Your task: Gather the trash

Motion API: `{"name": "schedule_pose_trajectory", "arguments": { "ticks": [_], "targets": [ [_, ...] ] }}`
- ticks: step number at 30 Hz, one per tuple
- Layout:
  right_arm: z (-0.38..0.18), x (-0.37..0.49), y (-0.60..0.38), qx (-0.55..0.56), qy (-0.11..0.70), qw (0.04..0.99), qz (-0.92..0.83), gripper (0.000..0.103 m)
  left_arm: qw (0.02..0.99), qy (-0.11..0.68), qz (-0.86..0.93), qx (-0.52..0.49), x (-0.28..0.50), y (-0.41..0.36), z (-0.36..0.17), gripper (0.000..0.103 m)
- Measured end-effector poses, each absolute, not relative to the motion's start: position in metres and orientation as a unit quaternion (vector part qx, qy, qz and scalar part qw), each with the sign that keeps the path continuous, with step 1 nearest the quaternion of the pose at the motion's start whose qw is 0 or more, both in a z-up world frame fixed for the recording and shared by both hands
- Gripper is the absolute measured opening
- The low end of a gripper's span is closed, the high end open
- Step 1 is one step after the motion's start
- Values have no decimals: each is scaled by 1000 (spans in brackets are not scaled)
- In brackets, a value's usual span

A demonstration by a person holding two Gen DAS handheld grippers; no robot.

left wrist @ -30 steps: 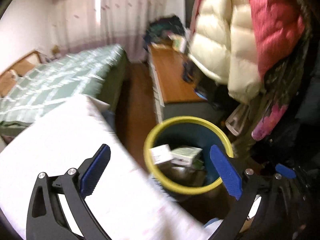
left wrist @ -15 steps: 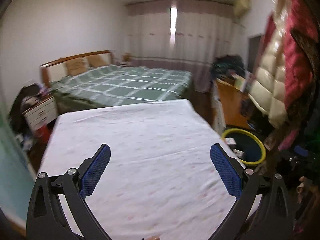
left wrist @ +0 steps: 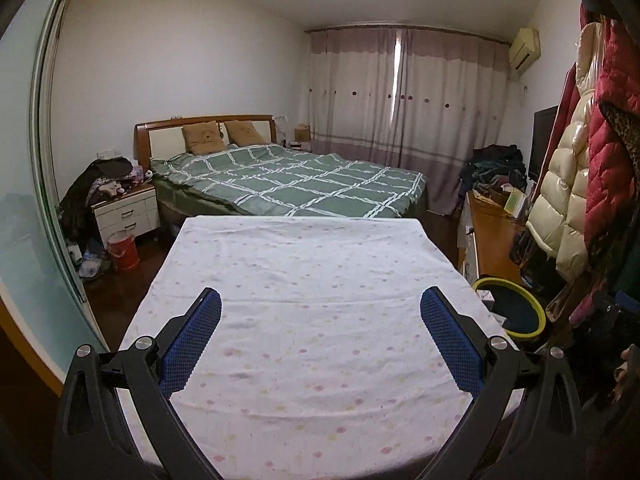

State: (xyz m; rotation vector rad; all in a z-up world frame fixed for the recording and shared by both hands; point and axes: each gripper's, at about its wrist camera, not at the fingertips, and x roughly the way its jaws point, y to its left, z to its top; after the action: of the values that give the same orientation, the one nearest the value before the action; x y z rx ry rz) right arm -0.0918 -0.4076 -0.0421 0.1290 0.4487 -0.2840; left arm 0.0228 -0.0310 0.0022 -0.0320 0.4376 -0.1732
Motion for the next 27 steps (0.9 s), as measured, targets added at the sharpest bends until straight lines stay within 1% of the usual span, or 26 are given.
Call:
{"name": "schedule_pose_trajectory", "arguments": {
  "ticks": [13,27],
  "targets": [
    [-42,-98,-408,73,212,966,-131,96,976,208,-66,-17,11,-28,7,98],
    [-44,-95,-404,72,217,965,-128,96,973,218,-67,-23,15,-20,2,98]
  ]
}}
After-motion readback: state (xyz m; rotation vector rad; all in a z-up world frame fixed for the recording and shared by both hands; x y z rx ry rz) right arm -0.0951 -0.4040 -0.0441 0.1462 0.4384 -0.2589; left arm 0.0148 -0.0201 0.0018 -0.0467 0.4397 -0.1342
